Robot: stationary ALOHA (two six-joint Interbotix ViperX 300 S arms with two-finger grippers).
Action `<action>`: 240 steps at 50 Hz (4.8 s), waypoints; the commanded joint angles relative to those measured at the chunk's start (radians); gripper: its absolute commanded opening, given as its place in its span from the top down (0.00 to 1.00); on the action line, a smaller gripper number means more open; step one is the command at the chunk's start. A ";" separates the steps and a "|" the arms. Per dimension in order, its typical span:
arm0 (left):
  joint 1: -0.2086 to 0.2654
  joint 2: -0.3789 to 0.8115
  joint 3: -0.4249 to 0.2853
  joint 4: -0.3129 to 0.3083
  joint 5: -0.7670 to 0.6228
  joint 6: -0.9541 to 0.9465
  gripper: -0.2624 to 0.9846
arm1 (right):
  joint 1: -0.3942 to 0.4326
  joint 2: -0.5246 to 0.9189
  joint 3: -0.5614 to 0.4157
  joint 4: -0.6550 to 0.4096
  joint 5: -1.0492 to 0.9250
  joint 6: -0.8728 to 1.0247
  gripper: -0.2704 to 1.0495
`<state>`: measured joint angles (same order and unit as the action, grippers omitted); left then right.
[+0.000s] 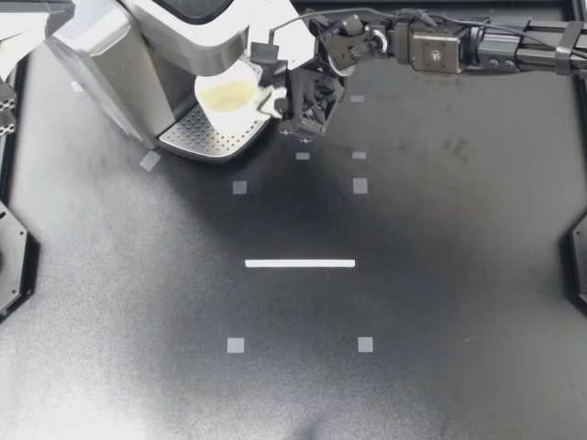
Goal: Place the coffee capsule inside the capsule container, then place the cup onto the center of the cup tray.
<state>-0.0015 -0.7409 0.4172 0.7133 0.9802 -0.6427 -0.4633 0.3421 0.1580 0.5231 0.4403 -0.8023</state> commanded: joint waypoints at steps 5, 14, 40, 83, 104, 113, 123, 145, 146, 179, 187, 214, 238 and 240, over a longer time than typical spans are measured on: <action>-0.003 0.000 0.000 0.018 -0.015 -0.003 0.70 | -0.006 -0.078 0.000 0.003 0.000 0.003 0.32; 0.025 0.009 0.015 0.077 -0.032 -0.020 0.70 | -0.006 -0.155 0.074 0.005 -0.002 0.014 0.32; 0.244 0.120 0.064 0.091 -0.270 -0.043 0.70 | -0.006 -0.385 0.324 0.026 -0.032 0.071 0.32; 0.337 0.446 -0.278 -0.064 -0.009 0.196 0.70 | -0.005 -0.514 0.457 0.061 -0.137 0.048 0.32; 0.351 0.460 -0.279 -0.067 0.032 0.202 0.70 | -0.006 -0.515 0.463 0.060 -0.138 0.048 0.32; 0.360 0.462 -0.270 -0.067 0.029 0.204 0.70 | -0.005 -0.514 0.465 0.060 -0.138 0.048 0.32; 0.362 0.469 -0.258 -0.067 0.026 0.202 0.70 | -0.005 -0.512 0.465 0.060 -0.138 0.048 0.32; 0.364 0.497 -0.229 -0.081 0.041 0.199 0.70 | -0.005 -0.502 0.465 0.060 -0.138 0.048 0.32; 0.364 0.497 -0.227 -0.083 0.046 0.199 0.70 | -0.005 -0.500 0.466 0.060 -0.138 0.048 0.32; 0.373 0.453 -0.250 -0.092 -0.049 0.206 0.70 | 0.012 -0.497 0.465 0.063 -0.149 0.049 0.32; 0.367 0.451 -0.258 -0.095 -0.075 0.207 0.70 | 0.012 -0.499 0.465 0.063 -0.149 0.051 0.32; 0.314 0.476 -0.256 -0.107 -0.048 0.219 0.70 | 0.012 -0.497 0.465 0.063 -0.167 0.049 0.32; 0.316 0.522 -0.259 -0.094 0.018 0.225 0.70 | 0.012 -0.495 0.466 0.063 -0.161 0.049 0.32; 0.318 0.525 -0.259 -0.094 0.034 0.225 0.70 | 0.012 -0.494 0.466 0.063 -0.161 0.049 0.32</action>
<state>0.3083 -0.2163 0.1733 0.6182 0.9894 -0.4172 -0.4556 -0.1457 0.6351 0.5829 0.2823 -0.7532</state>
